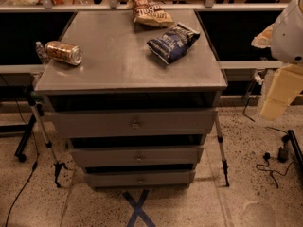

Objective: Place orange can upright

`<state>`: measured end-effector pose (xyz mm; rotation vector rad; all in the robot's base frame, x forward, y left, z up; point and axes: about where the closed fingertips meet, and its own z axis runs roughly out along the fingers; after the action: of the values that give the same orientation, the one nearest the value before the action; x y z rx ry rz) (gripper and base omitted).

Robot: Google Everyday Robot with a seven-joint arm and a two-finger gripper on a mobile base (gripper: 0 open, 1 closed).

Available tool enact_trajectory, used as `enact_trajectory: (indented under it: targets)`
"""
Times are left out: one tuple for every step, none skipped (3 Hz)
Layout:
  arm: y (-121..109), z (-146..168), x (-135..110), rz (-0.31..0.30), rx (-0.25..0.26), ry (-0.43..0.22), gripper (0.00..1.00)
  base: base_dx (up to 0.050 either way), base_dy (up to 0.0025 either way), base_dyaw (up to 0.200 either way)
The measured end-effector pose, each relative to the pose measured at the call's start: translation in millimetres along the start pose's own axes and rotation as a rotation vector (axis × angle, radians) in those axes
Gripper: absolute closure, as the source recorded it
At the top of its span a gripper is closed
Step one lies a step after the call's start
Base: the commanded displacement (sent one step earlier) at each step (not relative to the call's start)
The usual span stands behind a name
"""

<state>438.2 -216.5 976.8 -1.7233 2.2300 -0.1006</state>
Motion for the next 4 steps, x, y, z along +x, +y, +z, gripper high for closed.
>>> enact_trajectory:
  targets:
    - [0.0,0.0,0.0,0.000,0.000,0.000,0.00,0.000,0.00000,0.099]
    - [-0.1,-0.3,-0.2,0.000,0.001,0.000,0.00,0.021,0.00051,0.059]
    - [-0.1,-0.3,-0.2,0.000,0.001,0.000,0.00,0.000,0.00000,0.000]
    - [-8.0,2.6,-35.3,-0.028,-0.036,-0.043,0.00,0.000,0.00000,0.000]
